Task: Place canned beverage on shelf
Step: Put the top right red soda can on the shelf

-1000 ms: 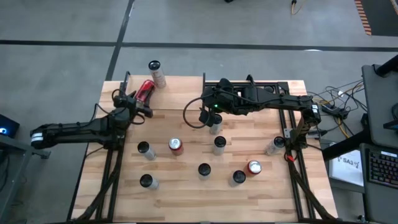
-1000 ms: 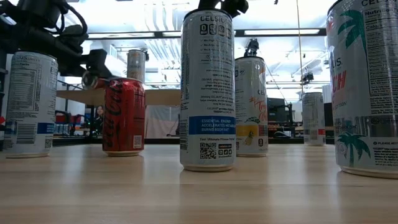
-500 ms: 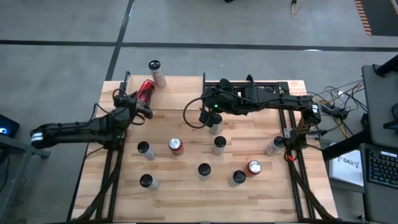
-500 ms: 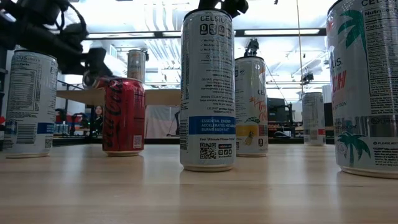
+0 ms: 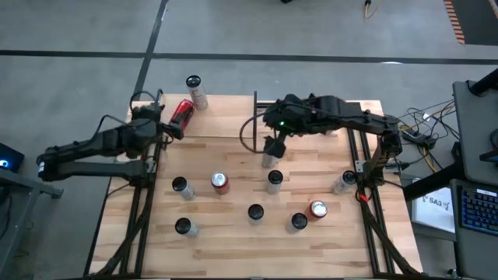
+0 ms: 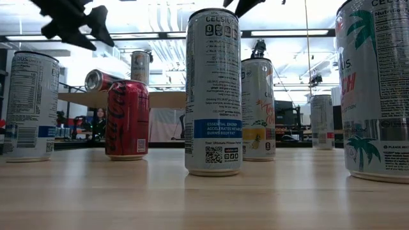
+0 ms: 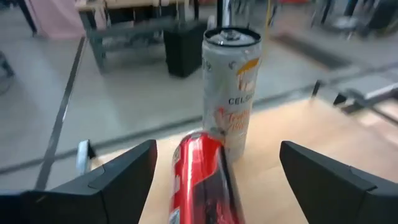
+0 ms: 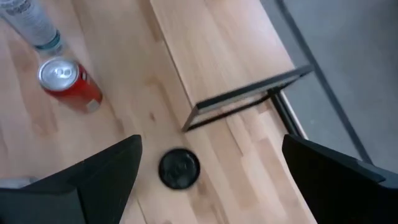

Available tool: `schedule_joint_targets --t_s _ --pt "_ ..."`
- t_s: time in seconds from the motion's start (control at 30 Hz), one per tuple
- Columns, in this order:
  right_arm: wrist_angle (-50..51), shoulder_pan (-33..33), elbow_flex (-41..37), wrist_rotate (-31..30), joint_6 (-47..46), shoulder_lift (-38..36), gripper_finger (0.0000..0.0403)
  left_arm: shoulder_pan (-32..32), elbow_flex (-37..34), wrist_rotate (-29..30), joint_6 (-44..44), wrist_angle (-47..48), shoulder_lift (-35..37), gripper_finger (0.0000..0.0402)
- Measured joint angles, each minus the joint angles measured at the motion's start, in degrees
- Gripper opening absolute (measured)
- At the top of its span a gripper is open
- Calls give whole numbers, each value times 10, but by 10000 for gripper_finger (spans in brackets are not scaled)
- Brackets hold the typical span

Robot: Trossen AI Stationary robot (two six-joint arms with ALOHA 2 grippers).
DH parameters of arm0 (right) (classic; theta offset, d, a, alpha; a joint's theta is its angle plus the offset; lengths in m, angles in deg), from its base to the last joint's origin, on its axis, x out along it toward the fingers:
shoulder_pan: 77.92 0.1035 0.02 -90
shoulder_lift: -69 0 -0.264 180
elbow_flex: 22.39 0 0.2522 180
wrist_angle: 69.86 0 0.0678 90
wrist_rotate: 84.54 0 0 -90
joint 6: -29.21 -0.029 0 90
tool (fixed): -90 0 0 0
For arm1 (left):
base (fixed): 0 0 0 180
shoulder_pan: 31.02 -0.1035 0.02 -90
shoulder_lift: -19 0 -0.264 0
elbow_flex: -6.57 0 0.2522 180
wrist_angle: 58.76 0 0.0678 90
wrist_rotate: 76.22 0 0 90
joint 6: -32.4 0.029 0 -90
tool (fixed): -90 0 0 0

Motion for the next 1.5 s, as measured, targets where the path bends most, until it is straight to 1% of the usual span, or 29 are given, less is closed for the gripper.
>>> schedule_joint_targets --t_s 0.13,0.3,0.43,0.5,0.63,0.77,1.03,1.2,1.5 --pt "58 -9 30 3 0 0 379 -11 103 -67 -64 148 -75 315" --pt "107 -13 43 3 -3 -1 379 -28 195 -85 -107 289 -161 313" --pt "124 -13 42 4 -7 -2 379 -40 238 -124 -113 335 -202 313" --pt "124 -13 42 4 -7 -3 379 -44 249 -127 -106 337 -213 313" --pt "124 -13 42 15 -7 -7 379 -64 254 -151 -92 338 -221 314" --pt "125 -13 41 18 -8 -12 379 -85 234 -164 -89 337 -221 314" --pt "125 -13 41 18 -15 -19 379 -111 208 -169 -42 274 -231 314" --pt "125 -13 41 18 -15 -19 379 -130 195 -195 -15 254 -249 314" --pt "125 -13 41 18 -15 -19 379 -160 194 -197 13 236 -282 314"
